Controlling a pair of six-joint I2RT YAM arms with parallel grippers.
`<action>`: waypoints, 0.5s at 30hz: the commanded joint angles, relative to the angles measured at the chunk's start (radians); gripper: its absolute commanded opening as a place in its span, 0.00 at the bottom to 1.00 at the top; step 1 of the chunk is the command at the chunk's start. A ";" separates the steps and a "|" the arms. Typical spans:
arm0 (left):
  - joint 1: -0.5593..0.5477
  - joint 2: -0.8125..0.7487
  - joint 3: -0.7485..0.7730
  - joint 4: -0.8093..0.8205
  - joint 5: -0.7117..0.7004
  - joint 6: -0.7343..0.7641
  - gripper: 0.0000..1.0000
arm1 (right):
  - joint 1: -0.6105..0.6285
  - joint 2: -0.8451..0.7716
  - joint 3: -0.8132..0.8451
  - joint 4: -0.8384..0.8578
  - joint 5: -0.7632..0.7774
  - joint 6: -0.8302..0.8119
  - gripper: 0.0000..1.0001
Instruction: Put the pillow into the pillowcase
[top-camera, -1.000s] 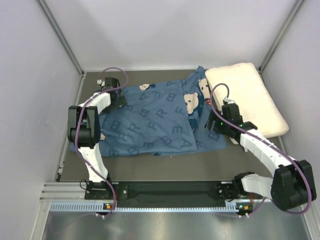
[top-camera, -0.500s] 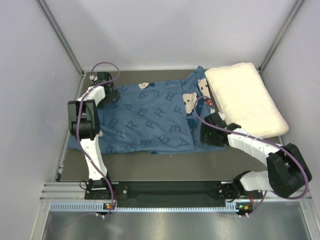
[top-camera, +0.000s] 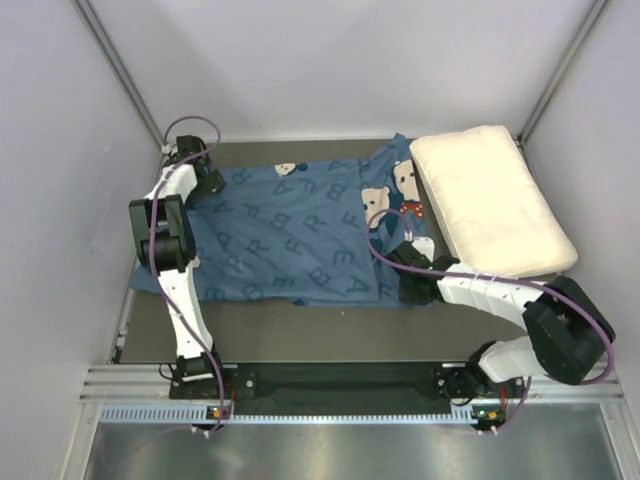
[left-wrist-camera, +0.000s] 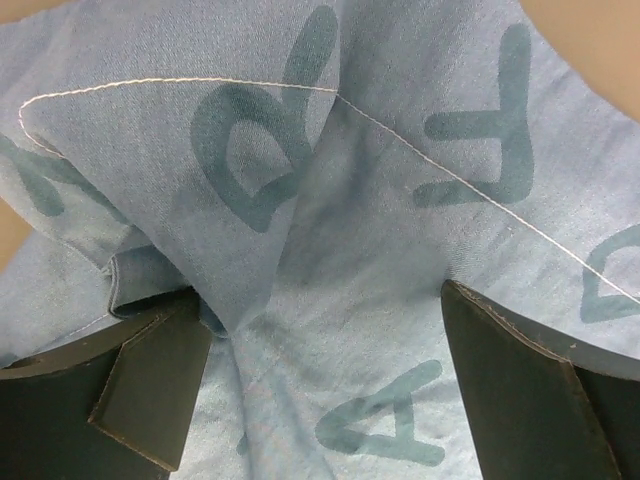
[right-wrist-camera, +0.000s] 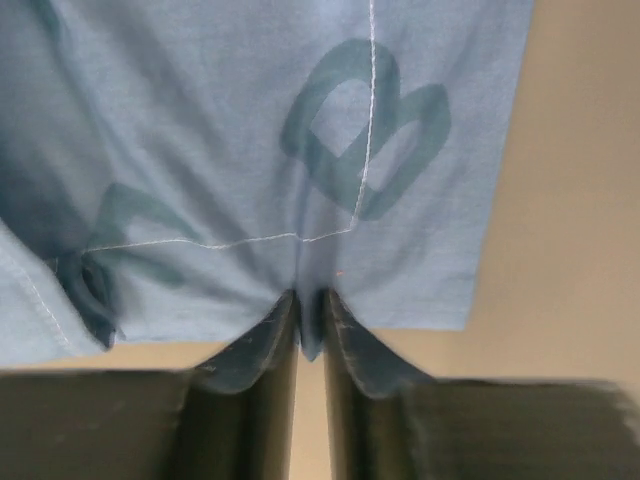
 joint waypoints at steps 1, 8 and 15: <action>0.005 -0.057 -0.013 0.010 -0.033 0.030 0.99 | 0.064 0.031 -0.009 -0.106 -0.027 0.062 0.13; 0.001 -0.106 -0.039 0.007 -0.055 0.041 0.99 | 0.158 -0.031 -0.012 -0.253 0.001 0.110 0.00; -0.114 -0.202 -0.077 -0.028 -0.052 0.081 0.99 | 0.184 -0.110 -0.015 -0.347 0.048 0.147 0.02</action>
